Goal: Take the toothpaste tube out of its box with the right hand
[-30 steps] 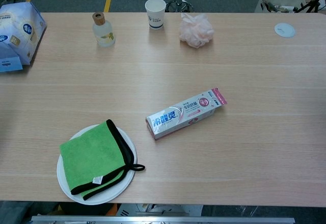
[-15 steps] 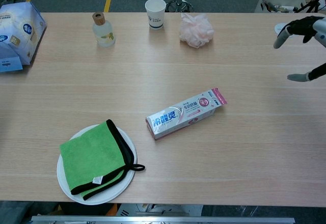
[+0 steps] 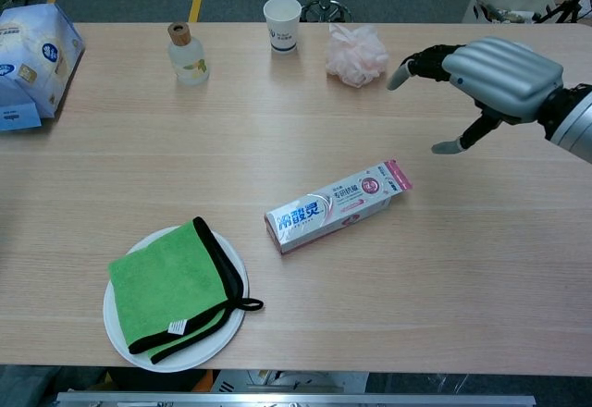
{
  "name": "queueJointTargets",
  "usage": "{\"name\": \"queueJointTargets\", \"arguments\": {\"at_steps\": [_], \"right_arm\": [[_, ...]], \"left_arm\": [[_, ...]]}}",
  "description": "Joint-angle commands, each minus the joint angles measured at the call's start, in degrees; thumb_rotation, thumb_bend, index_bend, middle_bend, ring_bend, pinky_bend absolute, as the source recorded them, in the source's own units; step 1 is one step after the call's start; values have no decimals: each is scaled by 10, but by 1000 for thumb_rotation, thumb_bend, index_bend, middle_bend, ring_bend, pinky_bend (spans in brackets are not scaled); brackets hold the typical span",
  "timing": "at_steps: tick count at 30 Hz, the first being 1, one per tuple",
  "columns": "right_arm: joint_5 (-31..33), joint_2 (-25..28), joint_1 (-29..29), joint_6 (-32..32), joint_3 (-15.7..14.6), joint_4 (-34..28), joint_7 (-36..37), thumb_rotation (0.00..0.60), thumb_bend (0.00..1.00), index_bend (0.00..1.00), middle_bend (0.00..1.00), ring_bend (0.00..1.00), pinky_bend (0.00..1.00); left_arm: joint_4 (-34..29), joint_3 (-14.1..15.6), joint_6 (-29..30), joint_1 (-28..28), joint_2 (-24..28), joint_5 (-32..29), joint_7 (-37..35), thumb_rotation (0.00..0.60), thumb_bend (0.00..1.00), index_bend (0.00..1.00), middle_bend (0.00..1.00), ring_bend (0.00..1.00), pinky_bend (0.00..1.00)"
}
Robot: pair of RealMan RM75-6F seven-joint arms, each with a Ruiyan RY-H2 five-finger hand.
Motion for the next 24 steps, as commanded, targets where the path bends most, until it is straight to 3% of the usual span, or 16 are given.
{"name": "queueJointTargets", "arguments": {"at_steps": [1,17,24], "right_arm": [[0,-16,22,-20,-1,7,11,600,0,239,223,182,317],[-42,-91,126,-98,-32,59,46,600,0,236,220,179,318],[-37,-126,146,-120,-49,92,52,600,0,236,220,178,318]], "left_arm": [[2,0,-2,0,-1,-2,-2,600,433,372,365,296,475],[19,1,-9,4,-4,-8,-24,600,432,374,366,296,475],[30,2,-12,6,-6,-11,-38,600,432,374,365,296,476]]}}
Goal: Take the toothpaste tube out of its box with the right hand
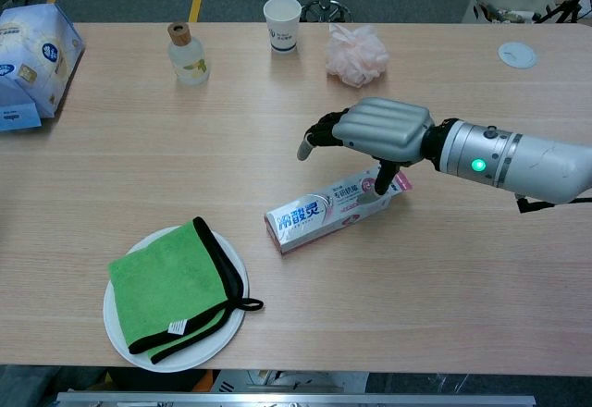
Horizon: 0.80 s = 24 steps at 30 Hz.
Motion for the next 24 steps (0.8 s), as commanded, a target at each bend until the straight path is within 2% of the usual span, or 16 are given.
{"name": "queueJointTargets", "arguments": {"at_steps": [1,10,24], "right_arm": [[4,-19,8,-7,-8,18,10,600,0,236,220,179,318],[3,-54,26,-16,-30,56,45,600,0,236,220,179,318],[12,-83,41,-17,-47,94,71,600,0,236,220,179,318]], "left_arm": [[3,0,-1,1,0,-1,-3,600,432,374,365,296,476],[10,0,0,5,1,-3,-17,600,432,375,366,296,476],[20,0,-1,9,-2,-5,-30,600,432,376,365,296,476]]}}
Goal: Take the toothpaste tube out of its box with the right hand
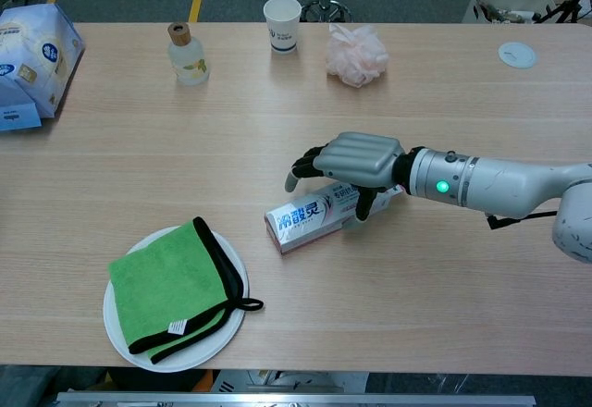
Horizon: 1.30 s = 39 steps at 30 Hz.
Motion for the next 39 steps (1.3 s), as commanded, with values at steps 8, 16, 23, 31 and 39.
{"name": "queueJointTargets", "arguments": {"at_steps": [8,16,23,31,39], "right_arm": [[12,-11,7,-12,-7,14,2,600,0,236,228,179,318],[19,-17,8,-13,-13,19,2,600,0,236,271,184,327],[25,-20,3,-4,-15,22,-6,600,0,302,343,253,383],[27,-25,-3,9,-16,28,-15,600,0,394,439,344,455],[30,-28,-8,16,-17,31,-17,600,0,444,484,388,488]], "left_arm": [[8,0,-1,3,-4,-2,-8,600,432,376,366,296,476],[14,0,-3,5,-5,-4,-14,600,433,376,365,296,476],[17,0,-4,6,-7,-5,-15,600,432,376,366,296,476],[18,0,-6,6,-8,-5,-14,600,432,376,366,296,476],[19,0,-7,7,-8,-6,-16,600,432,377,366,296,476]]}}
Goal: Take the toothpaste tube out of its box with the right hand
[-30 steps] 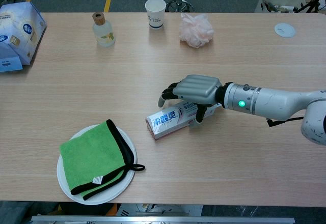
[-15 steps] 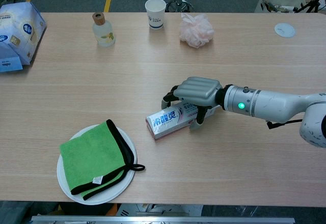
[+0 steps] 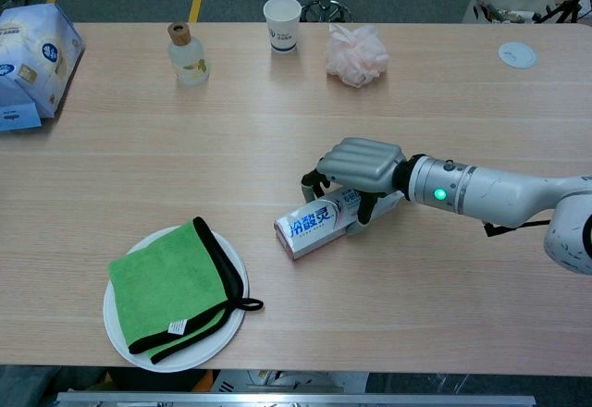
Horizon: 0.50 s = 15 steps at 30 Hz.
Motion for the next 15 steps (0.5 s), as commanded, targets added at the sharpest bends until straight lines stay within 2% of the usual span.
{"name": "queueJointTargets", "arguments": {"at_steps": [1,15], "right_arm": [[1,-1,-2,4,0,1,2,600,0,447,487,391,490],[15,18,-29,72,24,-11,13,600,0,451,490,397,496]], "left_arm": [[0,0,0,0,0,0,0,600,432,377,365,296,476],[-1,-1,-3,-1,-1,0,3,600,433,377,365,296,476]]}}
